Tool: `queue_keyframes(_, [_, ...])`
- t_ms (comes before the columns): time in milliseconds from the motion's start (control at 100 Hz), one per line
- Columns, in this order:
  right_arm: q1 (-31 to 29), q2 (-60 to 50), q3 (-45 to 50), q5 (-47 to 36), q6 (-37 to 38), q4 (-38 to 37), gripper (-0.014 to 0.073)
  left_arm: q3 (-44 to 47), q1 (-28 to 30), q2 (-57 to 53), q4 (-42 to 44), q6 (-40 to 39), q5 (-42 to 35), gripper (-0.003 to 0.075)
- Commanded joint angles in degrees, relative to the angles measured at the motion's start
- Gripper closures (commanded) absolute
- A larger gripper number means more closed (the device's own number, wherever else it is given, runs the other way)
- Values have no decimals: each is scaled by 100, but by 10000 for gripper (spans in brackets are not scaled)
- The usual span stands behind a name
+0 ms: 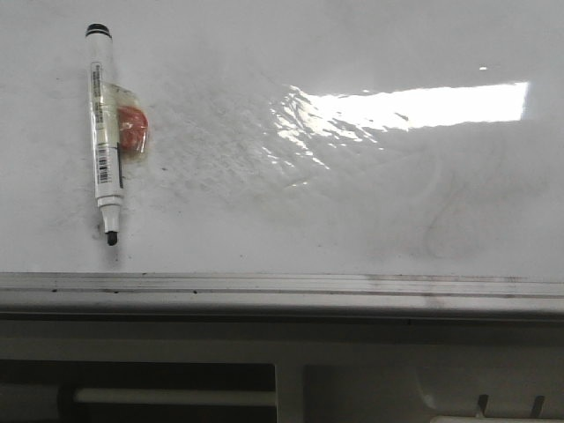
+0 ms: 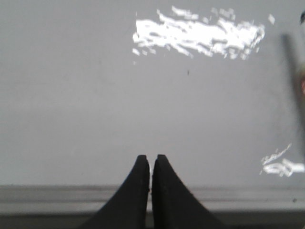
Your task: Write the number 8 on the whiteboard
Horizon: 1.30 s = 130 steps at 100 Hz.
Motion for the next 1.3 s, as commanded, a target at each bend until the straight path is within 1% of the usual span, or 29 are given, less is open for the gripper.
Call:
queue_keyframes(0, [-38,-121,57,-300,-28,555,636,225,0,-156,-665,-35,-1032,741])
queue_keyframes(80, [-38,-121,57,-154,-28,796,636,225,0,-156,-1556,-35,-1407,741])
queue_keyframes(190, [-38,-121,-14,-373,-28,1184,636,225,0,-156,-2932,-35,-1686,741])
queue_keyframes(230, [-38,-121,-110,-266,-28,1220,636,225,0,-156,-3456,-35,-1761,741])
queue_keyframes(270, [-38,-121,-232,-27,-28,1220,636,186,0,-156,-3757,-35,-1761,741])
queue_keyframes(340, [-38,-37,-549,460,-28,1207,636,29,0,-93,-3676,-13,-1468,741])
queue_keyframes(400, [-38,110,-877,850,-56,1046,636,-249,0,93,-3256,30,-847,741])
queue_keyframes(410, [-38,158,-918,948,-56,962,636,-286,0,123,-3256,30,-847,741])
queue_keyframes(450, [-38,317,-1174,1217,-56,651,636,-519,0,343,-2879,41,-344,741])
queue_keyframes(500, [-38,538,-1476,1547,-56,252,636,-819,0,665,-2555,128,63,740])
queue_keyframes(550, [-38,774,-1760,1821,-56,-35,636,-1155,0,1017,-2322,154,300,739])
queue_keyframes(610, [-38,1028,-2059,1872,-56,-89,636,-1428,0,1433,-2205,250,395,726])
queue_keyframes(680, [-38,1290,-2305,1872,-56,-89,635,-1809,0,1942,-2219,485,451,655])
queue_keyframes(730, [-38,1449,-2449,1933,-56,-89,622,-2029,0,2285,-2219,690,546,570])
queue_keyframes(780, [-38,1579,-2585,2036,-56,-89,574,-2249,0,2668,-2228,925,754,446])
queue_keyframes(850, [-38,1762,-2768,2262,-56,-89,447,-2532,0,3115,-2325,1203,1185,312])
queue_keyframes(900, [24,1854,-2869,2366,-56,-89,317,-2689,-54,3382,-2503,1387,1446,274])
queue_keyframes(950, [133,1896,-2938,2365,-56,-89,217,-2780,-196,3611,-2894,1583,1524,282])
queue_keyframes(1000, [239,1943,-3012,2365,-56,-89,162,-2817,-378,3811,-3380,1890,1506,308])
queue_keyframes(1070, [365,2036,-3066,2365,-56,-89,157,-2817,-670,4080,-4001,2495,1383,356])
queue_keyframes(1120, [439,2094,-3090,2378,-56,-89,156,-2817,-879,4271,-4296,2876,1264,386])
queue_keyframes(1180, [478,2175,-3101,2378,-56,-76,156,-2817,-1139,4522,-4538,3065,1063,409])
queue_keyframes(1290, [491,2265,-3101,2378,-56,54,156,-2817,-1567,4911,-4797,3138,556,410])
